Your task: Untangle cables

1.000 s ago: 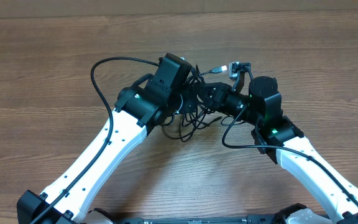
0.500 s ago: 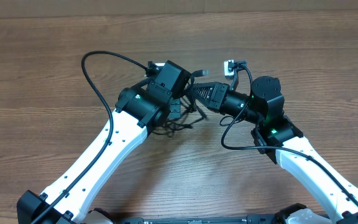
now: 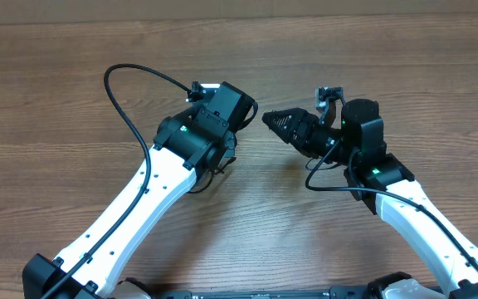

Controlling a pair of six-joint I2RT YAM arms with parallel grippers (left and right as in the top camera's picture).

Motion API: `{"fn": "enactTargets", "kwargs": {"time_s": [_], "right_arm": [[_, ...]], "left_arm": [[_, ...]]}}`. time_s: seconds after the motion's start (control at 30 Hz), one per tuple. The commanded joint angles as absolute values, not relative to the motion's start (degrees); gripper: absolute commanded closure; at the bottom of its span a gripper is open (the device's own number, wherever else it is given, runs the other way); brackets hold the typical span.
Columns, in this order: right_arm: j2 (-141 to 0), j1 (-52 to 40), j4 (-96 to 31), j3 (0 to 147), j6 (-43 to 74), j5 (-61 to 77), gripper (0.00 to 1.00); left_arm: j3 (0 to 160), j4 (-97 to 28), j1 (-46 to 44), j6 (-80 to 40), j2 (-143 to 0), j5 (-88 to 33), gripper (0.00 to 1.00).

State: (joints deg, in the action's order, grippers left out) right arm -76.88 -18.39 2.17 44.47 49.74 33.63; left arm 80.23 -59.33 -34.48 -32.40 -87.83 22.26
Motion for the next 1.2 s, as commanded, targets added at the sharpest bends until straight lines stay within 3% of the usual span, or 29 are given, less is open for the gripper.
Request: {"fn": "enactTargets", "kwargs": {"time_s": [0.0,0.27,0.47,0.7,1.03,1.1,1.17], "right_arm": [[-76.69,-18.24,0.69,45.08,45.43,32.88,0.19],[-76.69,-18.28,-2.83,45.08,36.75,37.23,0.16],[-76.69,-18.31,-5.15,45.06,15.40,37.78,0.18],[-76.69,-18.31,-5.30,45.06,-0.64,37.58,0.40],[-76.69,-18.31,-5.28,45.06,-3.55,36.03,0.49],[-76.69,-18.31,-5.30,45.06,-3.53,35.42,0.57],[-76.69,-18.31,-5.34,45.06,-3.55,34.72,0.72]], "left_arm": [[80.75,-58.83,-34.30,-31.68,-87.74,21.71,0.96],[80.75,-55.96,-34.30,-31.70,-87.74,14.39,0.96],[80.75,-52.75,-34.30,-31.68,-87.74,5.52,0.96],[80.75,-52.56,-34.30,-30.02,-87.74,0.36,0.96],[80.75,-52.42,-34.30,-28.25,-87.74,-7.84,0.96],[80.75,-52.42,-34.30,-28.23,-87.74,-8.58,0.96],[80.75,-52.42,-34.30,-28.25,-87.74,-8.64,0.96]]}}
